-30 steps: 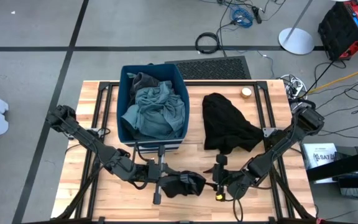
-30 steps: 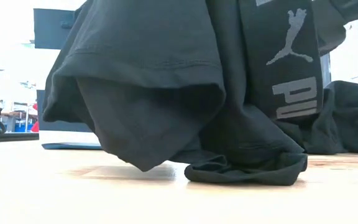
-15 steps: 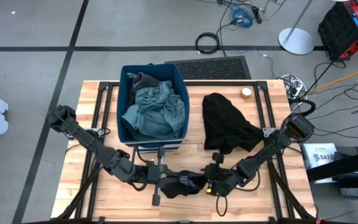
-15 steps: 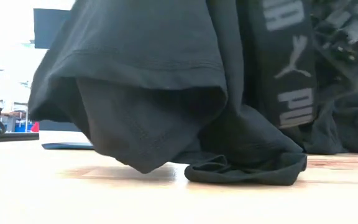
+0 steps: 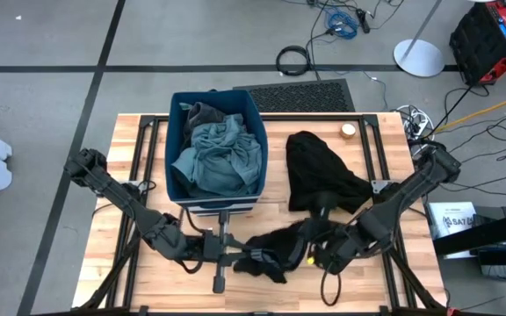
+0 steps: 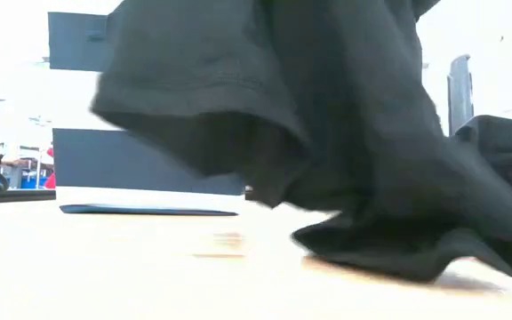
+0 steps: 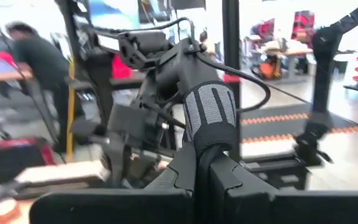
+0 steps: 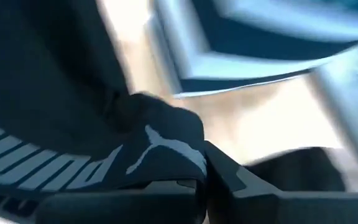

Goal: Sort clothes
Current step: Put the black boxer into the blue laundry organizer

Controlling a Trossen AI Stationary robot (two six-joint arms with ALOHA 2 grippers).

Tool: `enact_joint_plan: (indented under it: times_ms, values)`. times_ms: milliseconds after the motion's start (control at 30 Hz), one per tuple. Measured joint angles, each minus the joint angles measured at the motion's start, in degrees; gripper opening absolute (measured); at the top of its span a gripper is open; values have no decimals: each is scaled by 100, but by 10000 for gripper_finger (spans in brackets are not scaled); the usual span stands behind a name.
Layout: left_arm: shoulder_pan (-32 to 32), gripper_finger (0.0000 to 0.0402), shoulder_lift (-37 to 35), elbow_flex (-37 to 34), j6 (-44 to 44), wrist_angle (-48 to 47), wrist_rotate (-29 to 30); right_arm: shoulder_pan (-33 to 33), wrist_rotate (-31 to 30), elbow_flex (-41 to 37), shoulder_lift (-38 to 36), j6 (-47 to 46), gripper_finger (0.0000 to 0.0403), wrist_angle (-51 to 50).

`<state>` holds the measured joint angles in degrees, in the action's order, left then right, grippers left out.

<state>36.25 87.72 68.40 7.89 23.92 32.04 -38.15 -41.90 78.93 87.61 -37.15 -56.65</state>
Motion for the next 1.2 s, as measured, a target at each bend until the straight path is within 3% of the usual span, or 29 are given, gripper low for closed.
enact_joint_plan:
  times_ms: [167,300,400,533,700,800,900,1033,1200]
  values:
    - [-131,11,-46,4,855,538,243,66,-1239,1222,-8,-248,1,-2012]
    - [-436,11,-92,7,1130,575,267,181,-1967,1883,-9,-332,0,-2794]
    - [-652,11,-92,4,869,362,-1,183,-1971,2068,-27,-464,0,-2858]
    - [-789,11,45,-114,22,134,-982,-189,-1635,1624,-41,-1315,0,-2828]
    - [-551,6,815,-303,-753,16,-1160,-1092,-1105,97,-20,-3197,0,-1919]
    - [-302,4,1445,-326,-1355,112,-1172,-1647,-881,-799,-13,-4104,0,-519]
    - [-36,3,2053,-331,-1944,312,-1078,-2028,-903,-1333,24,-4363,0,919]
    - [206,3,2517,-332,-2425,583,-313,-1984,-1313,-1647,180,-4369,0,1707]
    - [103,2,2638,-332,-2820,18,917,-1247,-1269,-1729,532,-4341,0,1584]
